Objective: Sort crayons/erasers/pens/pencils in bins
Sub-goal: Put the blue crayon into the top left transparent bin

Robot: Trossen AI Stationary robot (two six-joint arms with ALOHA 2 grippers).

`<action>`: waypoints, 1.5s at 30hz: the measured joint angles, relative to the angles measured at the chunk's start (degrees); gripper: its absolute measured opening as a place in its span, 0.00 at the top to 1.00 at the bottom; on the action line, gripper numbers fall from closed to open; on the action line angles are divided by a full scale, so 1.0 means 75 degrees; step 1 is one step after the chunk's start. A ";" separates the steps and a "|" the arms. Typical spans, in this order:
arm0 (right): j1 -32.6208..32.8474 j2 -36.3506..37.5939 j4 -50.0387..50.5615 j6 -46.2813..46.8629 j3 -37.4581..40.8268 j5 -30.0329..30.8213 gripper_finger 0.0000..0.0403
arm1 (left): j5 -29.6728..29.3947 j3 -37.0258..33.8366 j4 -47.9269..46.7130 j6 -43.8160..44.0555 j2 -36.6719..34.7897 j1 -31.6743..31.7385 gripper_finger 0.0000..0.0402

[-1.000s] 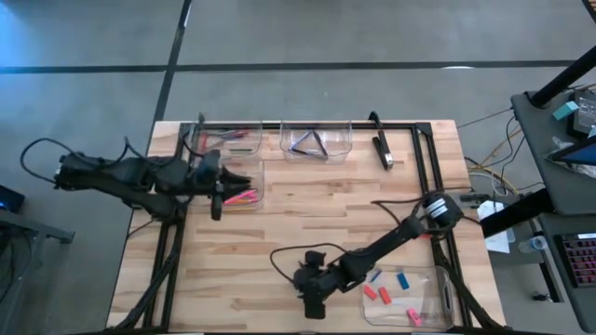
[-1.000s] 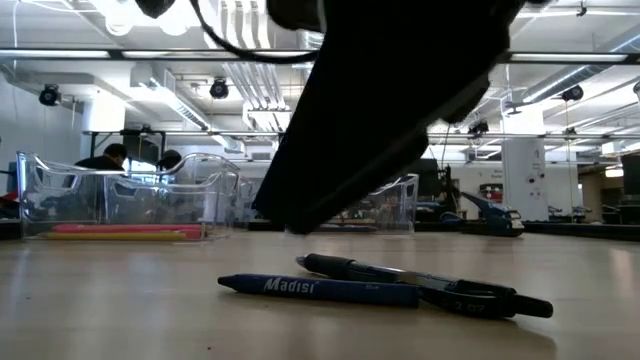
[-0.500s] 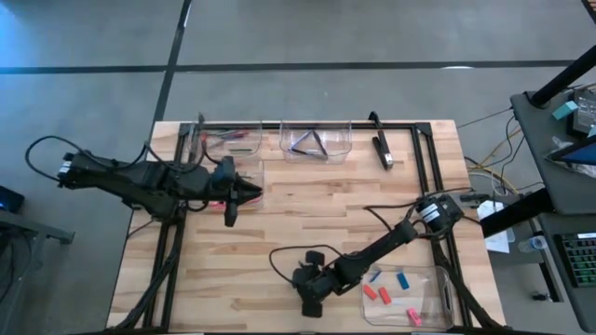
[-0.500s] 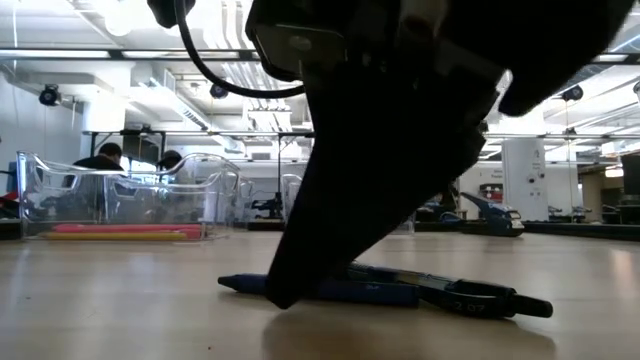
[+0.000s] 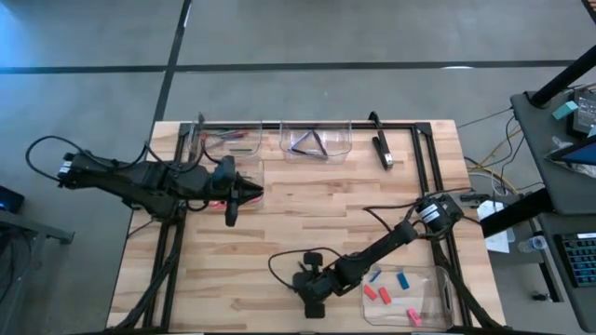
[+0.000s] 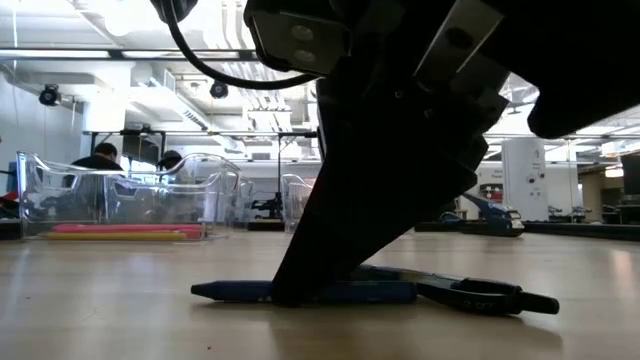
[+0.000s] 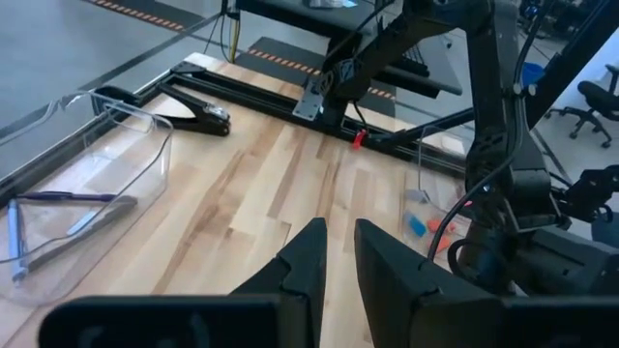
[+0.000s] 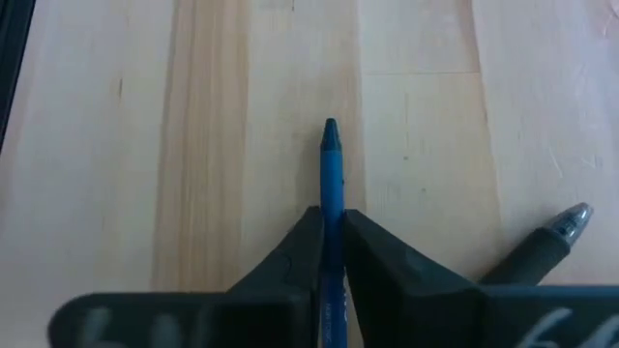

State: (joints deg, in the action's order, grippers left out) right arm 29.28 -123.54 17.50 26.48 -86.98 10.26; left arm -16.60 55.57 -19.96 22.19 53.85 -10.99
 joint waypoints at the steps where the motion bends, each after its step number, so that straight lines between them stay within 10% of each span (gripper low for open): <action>1: 0.0000 0.0072 -0.0022 0.0005 0.0000 -0.0003 0.93 | 0.0000 0.0000 0.0002 0.0001 0.0002 -0.0002 0.89; 21: -0.0909 0.2673 0.0260 -0.0687 -0.0104 0.0606 0.96 | 0.0170 -0.0099 0.0663 -0.0057 0.0027 -0.0002 0.88; 35: -0.1635 0.3879 0.0923 -0.1353 -0.0108 0.0930 0.97 | 0.1565 -0.0108 0.1371 -0.0017 0.0960 -0.0008 0.45; 45: -0.1708 0.3942 0.1099 -0.1440 -0.0111 0.0921 0.97 | 0.2392 -0.0111 0.1516 -0.0014 0.1970 -0.0008 0.41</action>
State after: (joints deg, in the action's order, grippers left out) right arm 16.47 -93.97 25.74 15.68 -87.81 17.17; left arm 1.34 54.74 -8.59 22.09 68.63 -11.05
